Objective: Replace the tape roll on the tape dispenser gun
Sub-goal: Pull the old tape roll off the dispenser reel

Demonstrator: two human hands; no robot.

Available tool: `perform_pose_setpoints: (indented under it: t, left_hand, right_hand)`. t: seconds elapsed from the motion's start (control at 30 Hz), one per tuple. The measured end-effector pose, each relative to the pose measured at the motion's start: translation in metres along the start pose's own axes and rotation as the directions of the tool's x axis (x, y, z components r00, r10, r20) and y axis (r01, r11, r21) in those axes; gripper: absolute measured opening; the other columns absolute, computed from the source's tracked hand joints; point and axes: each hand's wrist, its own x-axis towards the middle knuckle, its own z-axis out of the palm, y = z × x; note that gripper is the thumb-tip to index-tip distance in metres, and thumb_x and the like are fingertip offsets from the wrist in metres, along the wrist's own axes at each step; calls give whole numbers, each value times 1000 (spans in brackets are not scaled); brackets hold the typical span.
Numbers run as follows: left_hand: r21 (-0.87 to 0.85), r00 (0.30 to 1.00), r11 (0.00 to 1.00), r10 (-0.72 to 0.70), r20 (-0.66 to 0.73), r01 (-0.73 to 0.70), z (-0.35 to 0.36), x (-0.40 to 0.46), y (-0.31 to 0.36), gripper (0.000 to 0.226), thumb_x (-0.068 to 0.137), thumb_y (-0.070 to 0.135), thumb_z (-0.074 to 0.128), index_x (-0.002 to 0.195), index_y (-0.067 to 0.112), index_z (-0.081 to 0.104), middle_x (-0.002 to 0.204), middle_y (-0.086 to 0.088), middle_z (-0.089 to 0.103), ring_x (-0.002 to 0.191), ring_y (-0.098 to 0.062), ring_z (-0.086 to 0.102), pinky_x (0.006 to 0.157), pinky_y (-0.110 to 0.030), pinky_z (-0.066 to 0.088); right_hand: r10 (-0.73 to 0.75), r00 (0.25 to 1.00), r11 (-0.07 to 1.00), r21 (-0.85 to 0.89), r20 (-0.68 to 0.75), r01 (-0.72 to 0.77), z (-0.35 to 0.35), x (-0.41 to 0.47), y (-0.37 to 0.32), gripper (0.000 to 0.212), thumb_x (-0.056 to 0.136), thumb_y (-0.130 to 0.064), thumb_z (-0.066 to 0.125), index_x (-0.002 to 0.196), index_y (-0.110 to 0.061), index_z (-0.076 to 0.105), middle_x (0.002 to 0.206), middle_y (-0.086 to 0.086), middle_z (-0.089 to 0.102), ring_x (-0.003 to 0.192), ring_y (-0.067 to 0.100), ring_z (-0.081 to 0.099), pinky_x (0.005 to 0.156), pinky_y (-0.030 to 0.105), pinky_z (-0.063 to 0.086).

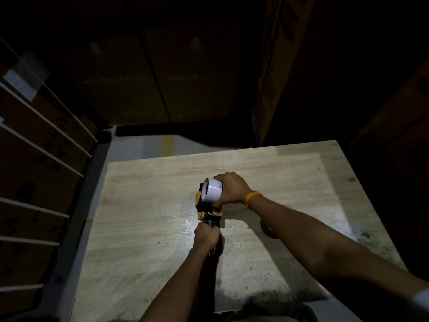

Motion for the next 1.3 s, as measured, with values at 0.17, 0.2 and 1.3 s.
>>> perform_pose_setpoints:
  t: [0.17, 0.2, 1.3]
  left_hand:
    - [8, 1000, 1000, -1, -10, 1, 0, 0, -2, 31, 94, 28, 61, 109, 2, 68, 110, -19, 73, 97, -36, 70, 79, -41, 58]
    - [6, 1000, 1000, -6, -10, 6, -1, 1, -2, 31, 94, 27, 60, 109, 1, 68, 111, -19, 73, 100, -37, 70, 78, -40, 56]
    - [-147, 995, 984, -102, -1, 101, 5, 23, -9, 41, 83, 35, 61, 107, 3, 69, 110, -26, 74, 101, -44, 72, 87, -50, 62]
  right_hand:
    - [-9, 1000, 995, -102, 19, 11, -5, 2, -4, 70, 38, -72, 76, 94, -31, 70, 85, -8, 76, 74, 18, 68, 58, 25, 42]
    - [-22, 999, 993, -115, 23, 24, -6, 3, -5, 71, 38, -74, 75, 95, -31, 70, 85, -8, 76, 74, 18, 68, 58, 26, 45]
    - [0, 994, 998, -67, 109, 7, -3, 32, -38, 55, 40, -60, 88, 79, -26, 69, 75, -9, 70, 72, 19, 65, 54, 30, 49]
